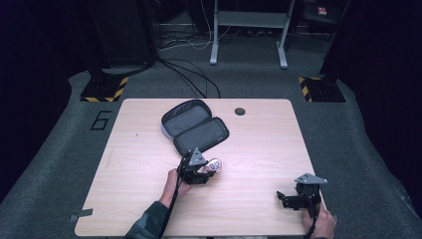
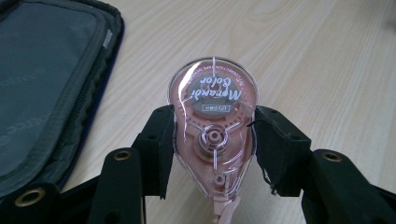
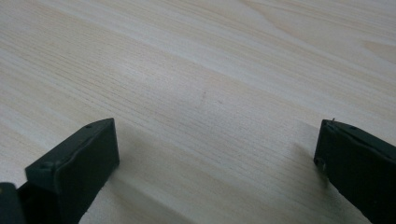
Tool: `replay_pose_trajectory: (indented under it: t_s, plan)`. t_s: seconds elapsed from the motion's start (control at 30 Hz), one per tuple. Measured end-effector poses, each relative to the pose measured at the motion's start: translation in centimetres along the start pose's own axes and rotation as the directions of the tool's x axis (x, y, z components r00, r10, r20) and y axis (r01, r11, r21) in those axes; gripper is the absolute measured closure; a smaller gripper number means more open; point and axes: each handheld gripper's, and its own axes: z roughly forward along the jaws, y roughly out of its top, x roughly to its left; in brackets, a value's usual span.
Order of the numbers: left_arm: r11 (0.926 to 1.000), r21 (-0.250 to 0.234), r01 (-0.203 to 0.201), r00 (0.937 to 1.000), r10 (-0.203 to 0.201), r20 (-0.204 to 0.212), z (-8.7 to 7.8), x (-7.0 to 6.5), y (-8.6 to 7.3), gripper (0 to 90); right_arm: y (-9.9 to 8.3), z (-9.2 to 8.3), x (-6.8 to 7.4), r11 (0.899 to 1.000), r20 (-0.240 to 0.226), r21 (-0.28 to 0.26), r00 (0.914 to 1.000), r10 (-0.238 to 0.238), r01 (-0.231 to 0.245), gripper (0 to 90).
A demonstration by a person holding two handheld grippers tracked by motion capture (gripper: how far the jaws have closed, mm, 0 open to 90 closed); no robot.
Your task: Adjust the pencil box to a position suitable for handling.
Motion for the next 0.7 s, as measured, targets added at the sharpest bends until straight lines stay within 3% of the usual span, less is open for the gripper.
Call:
replay_pose_trajectory:
  t_s: [0.27,0.4,0.7]
  plan:
    - [0.9998,-0.011,-0.017,0.9983,0.016,-0.056,-2.7,-0.4,-0.6,49.9,0.0,0.0,0.0,1.0,0.0,-0.001,1.0,-0.004,0.004,0.0]
    - [0.9997,-0.026,0.0,0.9972,-0.002,-0.075,-3.9,-0.6,-1.2,49.9,0.0,0.0,0.0,1.0,0.0,-0.001,1.0,-0.003,0.003,0.0]
    - [0.9986,-0.052,-0.001,0.9923,-0.005,-0.124,-6.8,-0.5,-2.7,49.8,0.0,0.0,0.0,1.0,0.0,-0.001,1.0,-0.004,0.004,0.0]
